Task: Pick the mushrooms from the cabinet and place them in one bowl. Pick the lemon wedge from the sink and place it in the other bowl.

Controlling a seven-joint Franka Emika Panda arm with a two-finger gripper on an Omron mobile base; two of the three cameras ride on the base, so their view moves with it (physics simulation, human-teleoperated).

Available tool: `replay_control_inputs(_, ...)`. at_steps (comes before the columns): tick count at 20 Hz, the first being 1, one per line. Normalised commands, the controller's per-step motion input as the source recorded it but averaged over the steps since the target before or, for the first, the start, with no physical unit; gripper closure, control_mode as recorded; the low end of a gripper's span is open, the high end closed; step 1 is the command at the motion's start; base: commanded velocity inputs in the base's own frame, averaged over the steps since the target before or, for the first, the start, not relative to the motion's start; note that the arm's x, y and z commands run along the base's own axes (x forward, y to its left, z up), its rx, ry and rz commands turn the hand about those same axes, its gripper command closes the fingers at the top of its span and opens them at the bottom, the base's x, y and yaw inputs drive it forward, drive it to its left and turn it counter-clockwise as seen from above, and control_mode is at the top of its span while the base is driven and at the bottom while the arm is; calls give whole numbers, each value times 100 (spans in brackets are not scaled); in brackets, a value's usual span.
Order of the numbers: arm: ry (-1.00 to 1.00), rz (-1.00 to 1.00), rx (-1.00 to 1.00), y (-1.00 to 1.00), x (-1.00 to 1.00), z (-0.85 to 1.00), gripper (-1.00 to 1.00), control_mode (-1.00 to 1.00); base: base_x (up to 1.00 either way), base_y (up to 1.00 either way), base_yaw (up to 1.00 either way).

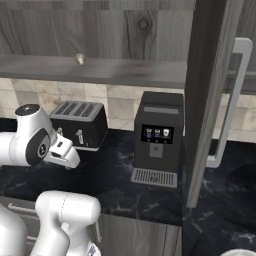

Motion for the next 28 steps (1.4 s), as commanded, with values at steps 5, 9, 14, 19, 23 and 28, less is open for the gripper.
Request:
replay_control_inputs(5, 0, 0, 0, 0, 0, 0, -100, 100, 54, 44, -12)
replay_control_inputs(9, 0, 0, 0, 0, 0, 0, -100, 100, 33, 30, -6)
replay_control_inputs(14, 0, 0, 0, 0, 0, 0, -100, 100, 0, 4, 0)
replay_control_inputs(19, -2, 1, -1, 17, -2, 0, -100, -100, 0, 10, 1)
replay_control_inputs(23, -11, 8, -5, 55, -1, 14, -100, -100, 0, 0, 0)
replay_control_inputs(28, -16, 8, -5, 17, -9, 52, -100, -100, 0, 0, 0)
